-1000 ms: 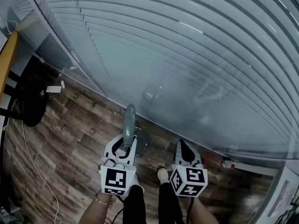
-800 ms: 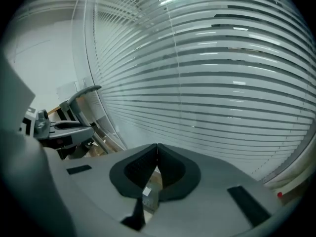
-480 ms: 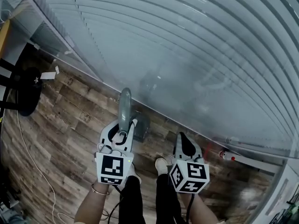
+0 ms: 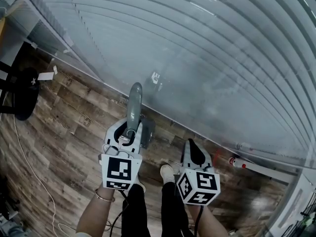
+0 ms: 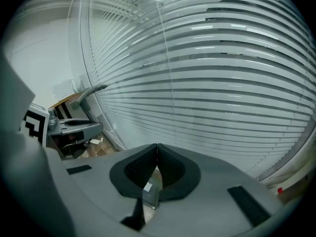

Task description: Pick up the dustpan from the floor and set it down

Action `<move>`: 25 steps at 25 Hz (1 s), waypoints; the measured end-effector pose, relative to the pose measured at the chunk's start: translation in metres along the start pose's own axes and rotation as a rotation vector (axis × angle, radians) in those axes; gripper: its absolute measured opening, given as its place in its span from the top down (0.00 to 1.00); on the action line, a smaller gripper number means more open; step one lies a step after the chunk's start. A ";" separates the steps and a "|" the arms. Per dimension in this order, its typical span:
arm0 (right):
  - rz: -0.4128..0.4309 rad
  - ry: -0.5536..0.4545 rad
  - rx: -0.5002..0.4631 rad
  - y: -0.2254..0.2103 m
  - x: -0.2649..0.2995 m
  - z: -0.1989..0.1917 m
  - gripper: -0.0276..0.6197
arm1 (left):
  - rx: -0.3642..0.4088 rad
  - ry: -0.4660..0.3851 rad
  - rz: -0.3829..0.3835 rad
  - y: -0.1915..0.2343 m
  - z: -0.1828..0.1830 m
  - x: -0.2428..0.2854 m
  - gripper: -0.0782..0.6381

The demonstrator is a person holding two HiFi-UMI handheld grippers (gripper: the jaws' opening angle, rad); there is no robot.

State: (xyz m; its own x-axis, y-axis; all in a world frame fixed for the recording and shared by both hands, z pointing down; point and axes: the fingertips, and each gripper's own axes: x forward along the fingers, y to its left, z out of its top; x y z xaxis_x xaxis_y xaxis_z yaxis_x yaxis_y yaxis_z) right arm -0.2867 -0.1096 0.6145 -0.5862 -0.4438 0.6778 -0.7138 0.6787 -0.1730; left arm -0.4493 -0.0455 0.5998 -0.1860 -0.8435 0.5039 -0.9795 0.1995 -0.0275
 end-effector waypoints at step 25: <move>-0.009 -0.002 0.033 -0.018 -0.004 -0.004 0.91 | -0.049 -0.015 0.014 -0.016 0.006 0.022 0.75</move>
State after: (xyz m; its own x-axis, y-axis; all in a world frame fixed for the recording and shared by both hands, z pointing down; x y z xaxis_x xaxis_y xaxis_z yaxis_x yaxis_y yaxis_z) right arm -0.2695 -0.1176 0.6176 -0.5803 -0.4507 0.6783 -0.7313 0.6549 -0.1904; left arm -0.4382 -0.0701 0.6064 -0.2013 -0.8477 0.4908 -0.9718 0.2356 0.0083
